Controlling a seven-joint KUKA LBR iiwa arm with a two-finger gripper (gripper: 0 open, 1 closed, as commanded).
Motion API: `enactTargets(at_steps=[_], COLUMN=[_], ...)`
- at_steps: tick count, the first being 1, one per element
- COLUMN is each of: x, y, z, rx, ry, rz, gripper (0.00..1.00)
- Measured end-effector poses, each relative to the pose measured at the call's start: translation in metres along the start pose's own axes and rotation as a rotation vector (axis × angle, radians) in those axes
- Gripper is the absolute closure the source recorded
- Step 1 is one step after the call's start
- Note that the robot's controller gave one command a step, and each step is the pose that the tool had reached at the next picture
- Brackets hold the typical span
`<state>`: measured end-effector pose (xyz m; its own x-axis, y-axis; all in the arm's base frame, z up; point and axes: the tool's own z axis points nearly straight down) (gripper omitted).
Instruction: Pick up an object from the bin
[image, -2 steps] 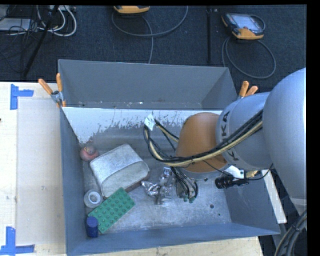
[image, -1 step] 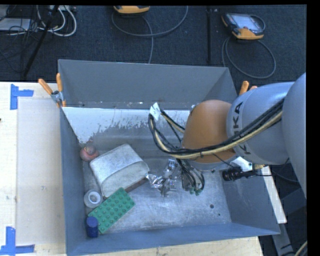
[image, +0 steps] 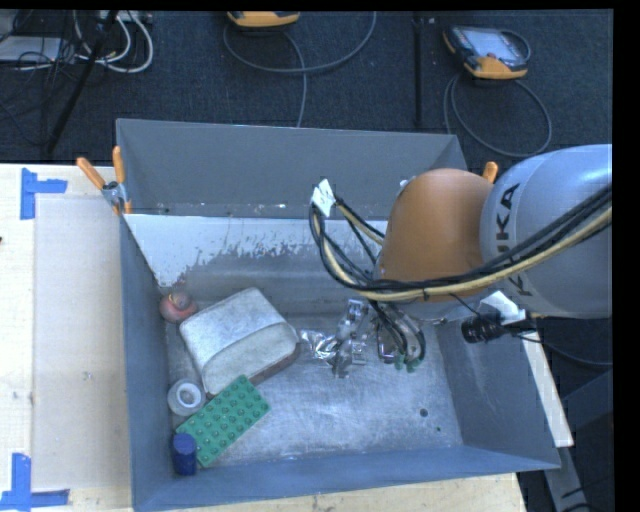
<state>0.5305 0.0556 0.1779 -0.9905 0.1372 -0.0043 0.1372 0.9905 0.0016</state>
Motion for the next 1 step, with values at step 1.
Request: enactTargets(at_steps=[1], x=[-0.0007], y=[-0.0001], z=[-0.0112], rx=[0.001], ry=[0.003], rz=[-0.001], gripper=[1.00])
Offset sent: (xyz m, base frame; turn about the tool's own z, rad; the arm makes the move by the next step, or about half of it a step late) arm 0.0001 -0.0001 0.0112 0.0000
